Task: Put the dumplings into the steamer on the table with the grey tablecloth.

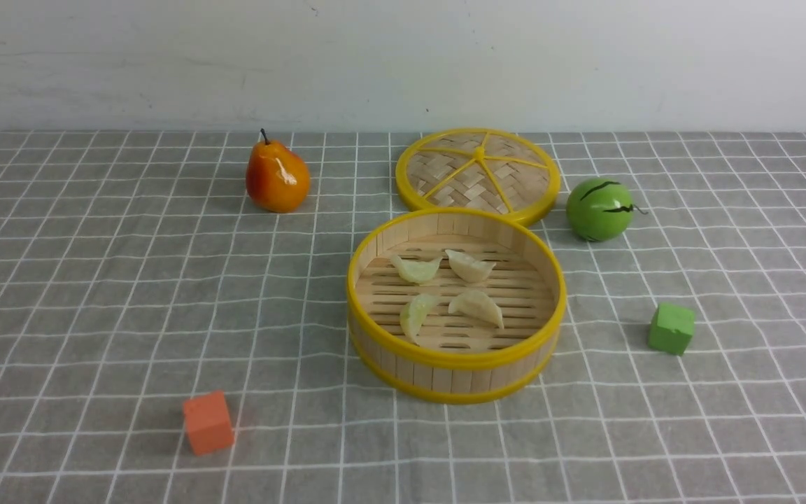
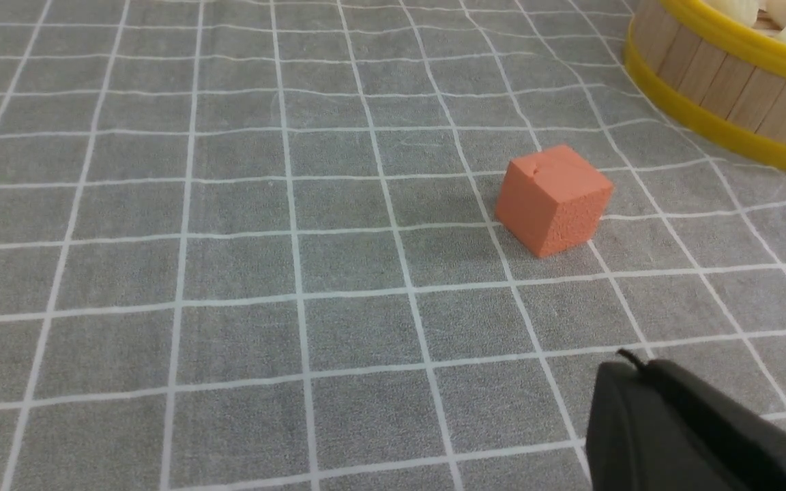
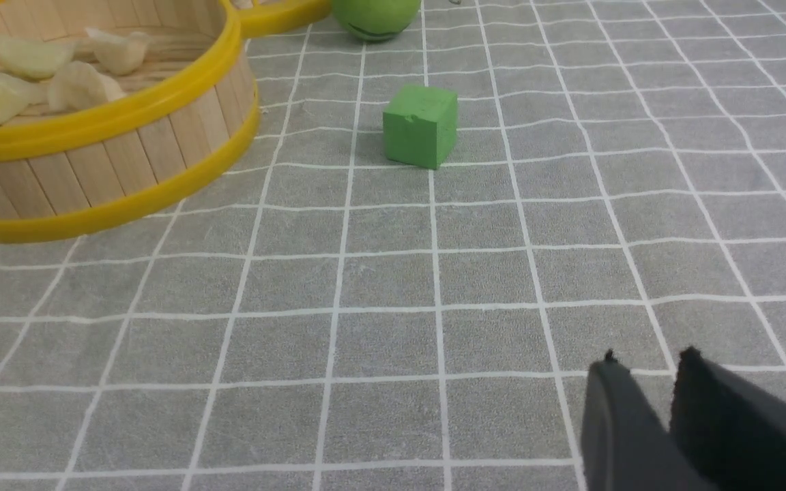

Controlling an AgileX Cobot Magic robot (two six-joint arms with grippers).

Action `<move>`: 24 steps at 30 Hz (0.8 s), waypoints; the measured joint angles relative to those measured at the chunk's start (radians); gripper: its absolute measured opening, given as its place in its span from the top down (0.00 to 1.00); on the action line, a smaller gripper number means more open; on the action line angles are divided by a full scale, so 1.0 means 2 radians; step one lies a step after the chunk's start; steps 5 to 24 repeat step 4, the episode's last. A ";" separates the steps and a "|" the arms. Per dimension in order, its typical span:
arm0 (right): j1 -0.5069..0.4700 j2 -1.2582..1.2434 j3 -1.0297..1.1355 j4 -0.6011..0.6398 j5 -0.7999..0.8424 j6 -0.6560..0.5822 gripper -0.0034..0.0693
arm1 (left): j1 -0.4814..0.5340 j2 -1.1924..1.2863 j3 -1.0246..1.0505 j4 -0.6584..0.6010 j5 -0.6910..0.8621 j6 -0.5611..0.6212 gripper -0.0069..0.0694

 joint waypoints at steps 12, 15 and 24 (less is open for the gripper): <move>0.000 0.000 0.000 0.000 0.000 0.000 0.76 | 0.000 0.000 0.000 0.000 0.000 0.000 0.92; 0.000 0.000 0.000 0.000 0.000 0.000 0.76 | 0.000 0.000 0.000 0.000 0.000 0.000 0.92; 0.000 0.000 0.000 0.000 0.000 0.000 0.76 | 0.000 0.000 0.000 0.000 0.000 0.000 0.92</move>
